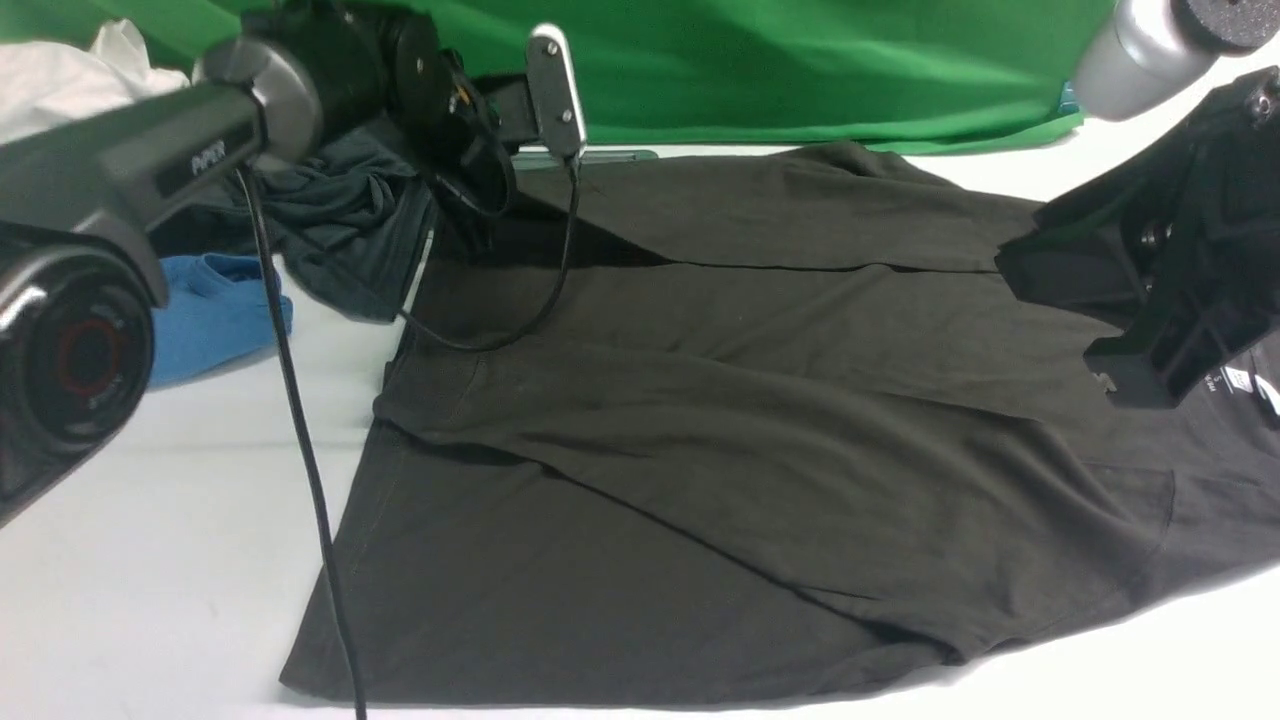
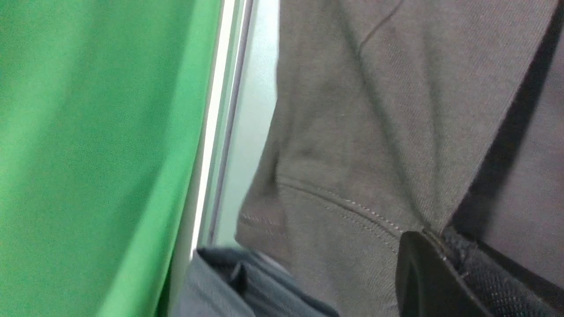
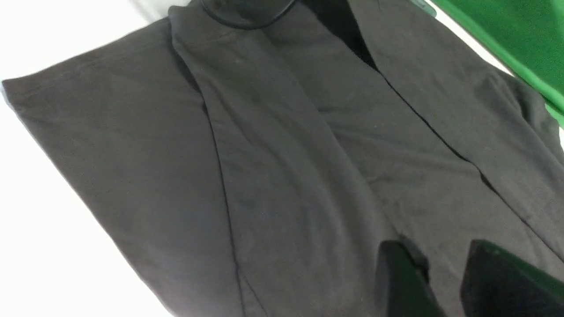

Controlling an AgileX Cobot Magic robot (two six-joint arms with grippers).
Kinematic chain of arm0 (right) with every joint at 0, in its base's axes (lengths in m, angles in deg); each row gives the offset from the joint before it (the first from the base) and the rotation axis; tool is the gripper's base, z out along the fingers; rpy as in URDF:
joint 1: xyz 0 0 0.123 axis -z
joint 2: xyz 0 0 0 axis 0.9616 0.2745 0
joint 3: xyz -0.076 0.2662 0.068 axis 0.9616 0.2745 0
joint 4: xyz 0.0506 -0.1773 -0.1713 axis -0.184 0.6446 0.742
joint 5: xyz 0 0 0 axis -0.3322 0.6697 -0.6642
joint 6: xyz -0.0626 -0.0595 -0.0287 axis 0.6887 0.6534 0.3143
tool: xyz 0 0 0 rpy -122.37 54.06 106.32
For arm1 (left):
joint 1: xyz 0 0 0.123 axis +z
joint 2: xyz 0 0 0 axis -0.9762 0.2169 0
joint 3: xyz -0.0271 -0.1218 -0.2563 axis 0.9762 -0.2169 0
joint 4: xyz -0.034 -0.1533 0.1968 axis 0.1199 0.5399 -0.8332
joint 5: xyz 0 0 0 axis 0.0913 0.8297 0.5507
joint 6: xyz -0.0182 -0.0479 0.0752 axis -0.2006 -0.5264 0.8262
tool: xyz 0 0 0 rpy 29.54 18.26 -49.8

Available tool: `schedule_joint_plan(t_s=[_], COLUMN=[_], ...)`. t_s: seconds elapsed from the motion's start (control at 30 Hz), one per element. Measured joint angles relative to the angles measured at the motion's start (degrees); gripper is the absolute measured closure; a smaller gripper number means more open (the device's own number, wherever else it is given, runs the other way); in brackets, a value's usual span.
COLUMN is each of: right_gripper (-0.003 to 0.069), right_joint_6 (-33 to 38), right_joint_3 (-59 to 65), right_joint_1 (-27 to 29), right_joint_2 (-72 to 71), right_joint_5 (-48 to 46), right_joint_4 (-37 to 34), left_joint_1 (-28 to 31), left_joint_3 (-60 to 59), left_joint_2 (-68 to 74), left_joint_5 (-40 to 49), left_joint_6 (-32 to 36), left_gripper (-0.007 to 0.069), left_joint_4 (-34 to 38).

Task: Fold a long-sleeved shirt on a white desktop.
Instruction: 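Fold the left side of the dark shirt inward over its body with the left gripper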

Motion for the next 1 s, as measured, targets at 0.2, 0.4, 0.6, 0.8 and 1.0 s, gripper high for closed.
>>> schedule_joint_plan(t_s=[0.2, 0.4, 0.6, 0.8, 1.0], right_gripper=[0.0423, 0.0421, 0.0421, 0.0421, 0.0421], right_joint_6=[-0.05, -0.05, -0.05, 0.01, 0.01], right_joint_3=[2.97, 6.38, 7.99, 8.17, 8.17], right_joint_1=[0.00, 0.00, 0.00, 0.00, 0.00], right_joint_2=[0.00, 0.00, 0.00, 0.00, 0.00], right_joint_5=[0.66, 1.71, 3.45, 3.89, 3.76], right_joint_4=[0.45, 1.78, 2.11, 2.22, 2.32], left_joint_1=[-1.75, -3.09, -4.25, -6.00, -8.32], left_joint_3=[0.17, 0.17, 0.17, -1.17, -9.88], left_joint_2=[-1.90, -4.59, -8.67, -12.37, -13.52], left_joint_5=[7.76, 12.85, 16.33, 21.91, 23.05], left_joint_6=[-5.99, -10.16, -11.66, -12.89, -14.79], left_gripper=[0.0600, 0.0600, 0.0600, 0.0600, 0.0600], left_joint_4=[-3.69, -3.85, -3.85, -3.79, -7.03])
